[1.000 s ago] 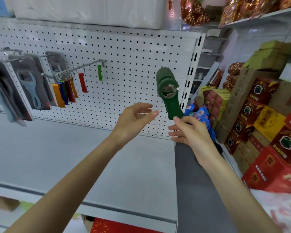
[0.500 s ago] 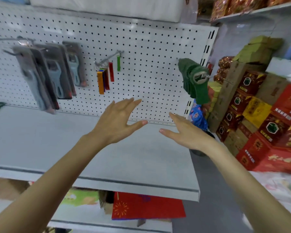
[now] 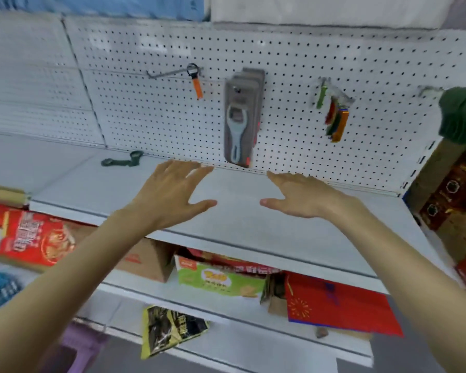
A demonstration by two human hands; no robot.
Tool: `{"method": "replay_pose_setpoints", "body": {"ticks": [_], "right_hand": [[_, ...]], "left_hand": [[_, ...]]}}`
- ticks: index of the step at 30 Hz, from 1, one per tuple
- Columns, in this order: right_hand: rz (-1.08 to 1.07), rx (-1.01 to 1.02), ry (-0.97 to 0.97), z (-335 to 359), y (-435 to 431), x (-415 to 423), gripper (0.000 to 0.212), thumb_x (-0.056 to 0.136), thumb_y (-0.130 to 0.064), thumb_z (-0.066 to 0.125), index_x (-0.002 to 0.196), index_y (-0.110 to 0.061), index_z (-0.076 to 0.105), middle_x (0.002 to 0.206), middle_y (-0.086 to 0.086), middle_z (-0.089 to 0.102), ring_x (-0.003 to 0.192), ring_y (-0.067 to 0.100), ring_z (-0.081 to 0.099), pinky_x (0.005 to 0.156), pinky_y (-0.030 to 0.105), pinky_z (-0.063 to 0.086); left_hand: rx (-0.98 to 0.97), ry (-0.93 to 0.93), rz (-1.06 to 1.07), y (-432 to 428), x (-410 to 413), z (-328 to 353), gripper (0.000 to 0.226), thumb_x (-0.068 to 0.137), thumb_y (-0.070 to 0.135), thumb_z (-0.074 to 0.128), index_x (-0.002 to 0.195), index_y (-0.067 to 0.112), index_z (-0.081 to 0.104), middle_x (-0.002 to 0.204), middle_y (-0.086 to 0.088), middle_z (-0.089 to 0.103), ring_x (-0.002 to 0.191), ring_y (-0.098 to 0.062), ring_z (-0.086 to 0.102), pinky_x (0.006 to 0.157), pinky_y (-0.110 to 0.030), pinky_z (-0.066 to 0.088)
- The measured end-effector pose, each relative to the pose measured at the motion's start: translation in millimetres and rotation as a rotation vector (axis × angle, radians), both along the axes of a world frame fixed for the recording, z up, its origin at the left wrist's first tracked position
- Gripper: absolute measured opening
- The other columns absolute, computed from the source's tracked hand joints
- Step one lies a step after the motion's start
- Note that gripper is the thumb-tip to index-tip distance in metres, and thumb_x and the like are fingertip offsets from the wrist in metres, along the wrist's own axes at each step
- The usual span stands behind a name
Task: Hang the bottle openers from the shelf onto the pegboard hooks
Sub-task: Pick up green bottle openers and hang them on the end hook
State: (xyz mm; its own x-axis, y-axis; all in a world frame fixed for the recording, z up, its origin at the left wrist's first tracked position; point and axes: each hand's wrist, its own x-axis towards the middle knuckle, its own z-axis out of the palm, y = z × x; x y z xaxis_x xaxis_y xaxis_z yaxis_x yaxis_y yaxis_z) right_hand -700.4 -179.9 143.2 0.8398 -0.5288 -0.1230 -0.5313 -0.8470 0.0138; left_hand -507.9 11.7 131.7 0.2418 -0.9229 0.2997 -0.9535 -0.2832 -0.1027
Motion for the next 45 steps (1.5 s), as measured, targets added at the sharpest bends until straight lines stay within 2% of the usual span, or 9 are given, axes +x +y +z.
{"method": "replay_pose_setpoints", "body": {"ticks": [5,8,14,25,32,36,39,42,45], "right_hand": [[0.074,-0.040,-0.010,0,32,71,0.080,0.091,-0.069,0.026,0.152,-0.018,0.017,0.158,0.003,0.024,0.142,0.025,0.030,0.111,0.040,0.029],[0.111,-0.024,-0.003,-4,40,116,0.079,0.091,-0.070,0.024,0.151,-0.019,0.022,0.158,0.001,0.025,0.141,0.023,0.030,0.110,0.038,0.030],[0.142,0.128,-0.110,-30,44,224,0.072,0.082,-0.075,0.040,0.140,-0.033,0.046,0.151,-0.013,0.037,0.139,0.018,0.034,0.107,0.037,0.030],[0.145,0.347,-0.230,-81,22,427,0.066,0.083,-0.066,0.053,0.139,-0.031,0.048,0.145,-0.008,0.047,0.131,0.017,0.045,0.103,0.033,0.037],[0.060,0.485,-0.261,-130,13,494,0.066,0.087,-0.056,0.056,0.145,-0.027,0.040,0.150,-0.006,0.040,0.136,0.015,0.039,0.110,0.032,0.033],[-0.039,0.564,-0.352,-155,12,522,0.061,0.090,-0.050,0.056,0.143,-0.024,0.043,0.149,-0.006,0.041,0.136,0.013,0.038,0.110,0.028,0.029],[-0.144,0.601,-0.439,-171,13,543,0.053,0.092,-0.044,0.057,0.140,-0.022,0.048,0.148,-0.006,0.044,0.136,0.013,0.039,0.110,0.025,0.027],[-0.281,0.600,-0.548,-185,12,568,0.049,0.093,-0.038,0.058,0.138,-0.019,0.050,0.147,-0.005,0.045,0.135,0.012,0.039,0.106,0.021,0.025],[-0.380,0.591,-0.637,-196,12,590,0.049,0.093,-0.033,0.060,0.137,-0.014,0.051,0.146,-0.001,0.046,0.136,0.013,0.039,0.107,0.021,0.024]], "left_hand": [[0.008,0.110,0.114,48,64,5,0.079,0.083,0.073,0.021,0.145,0.027,0.036,0.146,-0.004,0.044,0.134,-0.026,0.039,0.111,-0.043,0.029],[-0.024,0.171,0.152,69,104,-4,0.078,0.085,0.075,0.018,0.145,0.028,0.035,0.147,-0.003,0.043,0.134,-0.026,0.039,0.109,-0.042,0.031],[-0.003,0.225,0.231,89,194,-31,0.076,0.087,0.074,0.019,0.146,0.028,0.032,0.150,-0.001,0.039,0.136,-0.024,0.037,0.111,-0.041,0.028],[-0.002,0.388,0.345,83,376,-67,0.077,0.082,0.072,0.018,0.147,0.031,0.030,0.151,0.001,0.038,0.136,-0.021,0.037,0.109,-0.040,0.029],[0.063,0.531,0.366,76,461,-127,0.074,0.086,0.067,0.023,0.149,0.029,0.025,0.154,0.003,0.031,0.139,-0.018,0.032,0.113,-0.034,0.023],[0.015,0.562,0.286,53,506,-146,0.071,0.087,0.064,0.025,0.147,0.026,0.031,0.151,0.001,0.038,0.137,-0.018,0.037,0.113,-0.034,0.027],[-0.071,0.574,0.227,35,538,-156,0.058,0.091,0.054,0.038,0.142,0.025,0.041,0.143,0.002,0.049,0.130,-0.018,0.045,0.106,-0.031,0.035],[-0.114,0.587,0.167,13,573,-169,0.050,0.094,0.039,0.051,0.140,0.018,0.047,0.141,-0.001,0.051,0.130,-0.020,0.044,0.105,-0.027,0.031],[-0.077,0.572,0.107,-5,598,-183,0.052,0.093,0.032,0.057,0.141,0.014,0.046,0.146,-0.006,0.045,0.136,-0.023,0.038,0.110,-0.035,0.028]]}}
